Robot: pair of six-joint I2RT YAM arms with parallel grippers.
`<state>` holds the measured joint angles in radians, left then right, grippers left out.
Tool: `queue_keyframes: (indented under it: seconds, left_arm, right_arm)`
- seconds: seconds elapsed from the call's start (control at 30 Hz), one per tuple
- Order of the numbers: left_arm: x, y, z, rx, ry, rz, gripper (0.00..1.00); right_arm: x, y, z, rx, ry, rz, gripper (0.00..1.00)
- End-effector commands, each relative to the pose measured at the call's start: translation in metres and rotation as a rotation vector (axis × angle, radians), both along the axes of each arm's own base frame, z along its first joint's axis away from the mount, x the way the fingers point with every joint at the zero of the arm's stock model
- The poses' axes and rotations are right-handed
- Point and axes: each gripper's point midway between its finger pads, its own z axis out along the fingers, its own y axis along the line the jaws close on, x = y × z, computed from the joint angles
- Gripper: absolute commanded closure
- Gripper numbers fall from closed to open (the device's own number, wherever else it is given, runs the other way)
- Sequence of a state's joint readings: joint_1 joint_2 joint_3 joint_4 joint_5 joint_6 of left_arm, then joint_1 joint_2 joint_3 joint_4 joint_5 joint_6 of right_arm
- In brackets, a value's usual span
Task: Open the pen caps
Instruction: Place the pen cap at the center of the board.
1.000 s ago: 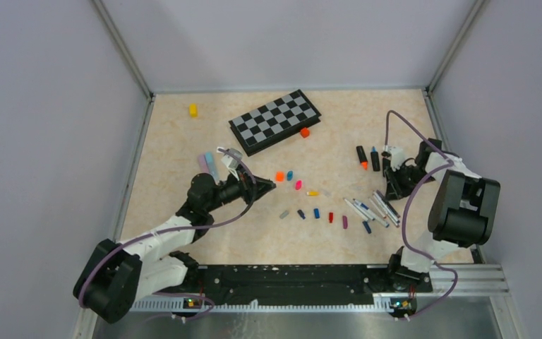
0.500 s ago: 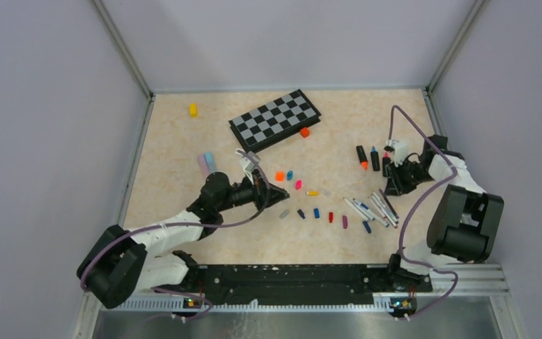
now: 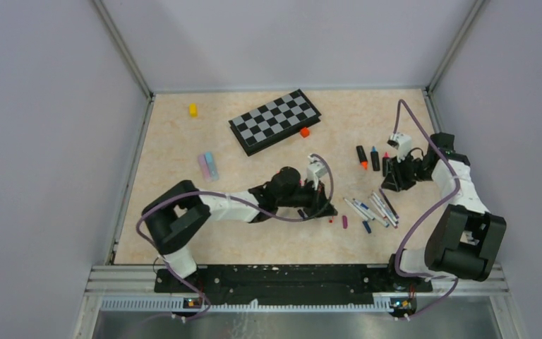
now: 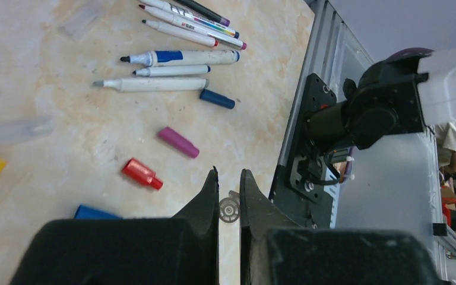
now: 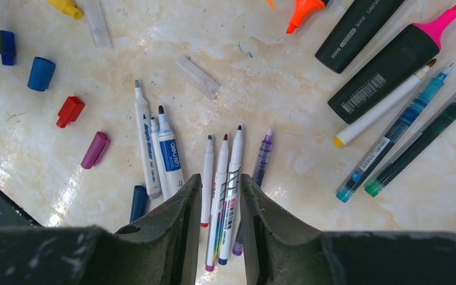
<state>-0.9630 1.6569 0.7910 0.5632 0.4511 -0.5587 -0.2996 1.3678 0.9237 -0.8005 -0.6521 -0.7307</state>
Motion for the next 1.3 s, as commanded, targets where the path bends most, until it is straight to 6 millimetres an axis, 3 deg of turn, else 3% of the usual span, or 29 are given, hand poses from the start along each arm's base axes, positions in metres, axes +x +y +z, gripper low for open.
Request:
queue_keyframes:
  seconds: [0.0,0.17,0.53,0.67,0.9,1.27]
  left_arm:
    - [0.002,-0.039,-0.024,0.093,0.049,-0.033,1.00]
    - [0.004,-0.066,-0.040,0.143,0.089,-0.076,1.00]
    - [-0.008,-0.121,-0.028,0.014,0.167,-0.226,1.00]
    - [-0.007,-0.133,-0.019,-0.039,0.204,-0.222,0.99]
    - [-0.001,-0.150,-0.026,-0.063,0.257,-0.155,0.96]
    - [0.002,-0.170,-0.041,-0.011,0.203,-0.091,0.90]
  right_arm:
    - [0.003,0.000,0.018,0.010,-0.073,-0.013,0.71]
    - [0.002,0.000,0.025,0.001,-0.103,-0.014,0.71]
    - [0.004,-0.001,0.032,-0.013,-0.134,-0.028,0.71]
    - [0.005,-0.001,0.033,-0.009,-0.136,-0.034,0.70]
    - [0.006,-0.001,0.032,-0.007,-0.131,-0.039,0.70]
    - [0.006,-0.001,0.031,-0.006,-0.127,-0.038,0.70]
